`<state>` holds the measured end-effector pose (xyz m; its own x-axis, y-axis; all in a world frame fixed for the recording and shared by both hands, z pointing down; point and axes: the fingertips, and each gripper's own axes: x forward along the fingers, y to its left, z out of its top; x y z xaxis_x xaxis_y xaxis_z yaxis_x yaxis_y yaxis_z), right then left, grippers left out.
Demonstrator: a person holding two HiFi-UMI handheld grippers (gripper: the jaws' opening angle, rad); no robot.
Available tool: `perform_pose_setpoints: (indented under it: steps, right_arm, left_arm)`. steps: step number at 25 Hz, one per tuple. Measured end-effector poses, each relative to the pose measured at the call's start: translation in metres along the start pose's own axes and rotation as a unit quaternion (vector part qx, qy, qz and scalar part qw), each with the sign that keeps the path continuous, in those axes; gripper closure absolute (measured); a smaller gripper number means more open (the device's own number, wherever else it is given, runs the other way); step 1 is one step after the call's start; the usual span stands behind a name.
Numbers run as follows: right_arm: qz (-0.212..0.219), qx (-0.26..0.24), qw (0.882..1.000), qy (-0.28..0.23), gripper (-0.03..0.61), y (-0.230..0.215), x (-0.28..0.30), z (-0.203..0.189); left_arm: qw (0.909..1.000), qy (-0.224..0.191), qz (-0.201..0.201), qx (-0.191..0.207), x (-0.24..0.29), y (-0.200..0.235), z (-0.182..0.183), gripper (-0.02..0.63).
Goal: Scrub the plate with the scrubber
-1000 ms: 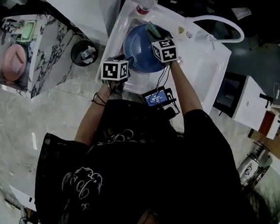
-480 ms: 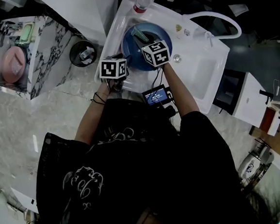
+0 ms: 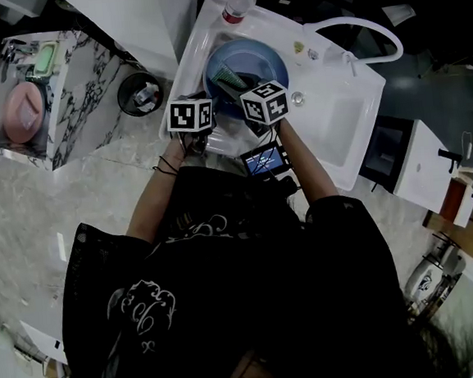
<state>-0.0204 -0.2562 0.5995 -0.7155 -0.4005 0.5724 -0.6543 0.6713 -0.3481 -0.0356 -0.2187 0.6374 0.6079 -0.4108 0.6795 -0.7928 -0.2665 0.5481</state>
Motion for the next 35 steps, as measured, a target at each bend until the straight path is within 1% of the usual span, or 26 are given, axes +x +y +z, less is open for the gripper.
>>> perform_pose_setpoints:
  steps: [5, 8, 9, 11, 13, 15, 17, 19, 22, 24, 26, 28, 32, 35]
  right_arm:
    - [0.039, 0.06, 0.997, 0.015, 0.489, 0.006, -0.009, -0.012]
    - [0.045, 0.077, 0.996, 0.017, 0.489, 0.006, -0.011, -0.014]
    - [0.043, 0.072, 0.996, 0.017, 0.489, 0.005, -0.012, -0.014]
    - [0.03, 0.044, 0.998, 0.011, 0.489, 0.0, -0.014, -0.008]
    - [0.003, 0.004, 1.0, 0.003, 0.489, -0.013, -0.018, 0.002]
    - [-0.034, -0.038, 0.999, -0.002, 0.489, -0.033, -0.023, 0.014]
    - [-0.07, -0.069, 0.995, -0.005, 0.489, -0.057, -0.029, 0.025]
    - [-0.1, -0.088, 0.991, -0.008, 0.489, -0.081, -0.035, 0.035]
    - [-0.135, -0.115, 0.984, -0.008, 0.489, -0.109, -0.039, 0.045]
    - [-0.154, -0.142, 0.978, -0.002, 0.489, -0.121, -0.039, 0.048]
    - [-0.164, -0.171, 0.971, 0.013, 0.489, -0.128, -0.036, 0.043]
    - [-0.166, -0.183, 0.969, 0.025, 0.489, -0.131, -0.033, 0.034]
    - [-0.168, -0.161, 0.972, 0.012, 0.489, -0.133, -0.033, 0.028]
    - [-0.161, -0.161, 0.973, 0.021, 0.489, -0.126, -0.031, 0.025]
  left_arm:
    - [1.0, 0.002, 0.001, -0.001, 0.001, 0.0, 0.0, 0.426]
    - [1.0, 0.004, 0.002, -0.001, 0.001, 0.001, 0.0, 0.425]
    - [1.0, 0.003, 0.002, -0.001, 0.001, 0.001, 0.0, 0.426]
    - [1.0, 0.003, 0.001, -0.002, 0.001, 0.001, 0.0, 0.426]
    - [1.0, 0.003, 0.001, -0.002, 0.001, 0.001, -0.001, 0.426]
    - [1.0, 0.002, 0.003, -0.001, 0.001, 0.001, -0.001, 0.426]
    - [1.0, 0.002, 0.003, -0.001, 0.001, 0.001, -0.001, 0.426]
    - [1.0, 0.0, 0.004, 0.001, 0.001, 0.001, -0.001, 0.426]
    - [1.0, -0.002, 0.006, 0.004, 0.001, 0.0, 0.0, 0.426]
    - [0.9999, -0.004, 0.008, 0.007, 0.001, 0.001, 0.0, 0.426]
    - [0.9999, -0.006, 0.008, 0.008, 0.0, 0.001, 0.0, 0.426]
    - [0.9999, -0.007, 0.008, 0.008, 0.0, 0.001, -0.001, 0.426]
    - [0.9999, -0.009, 0.008, 0.011, 0.0, 0.0, 0.0, 0.426]
    - [0.9999, -0.008, 0.008, 0.011, 0.0, 0.001, 0.0, 0.426]
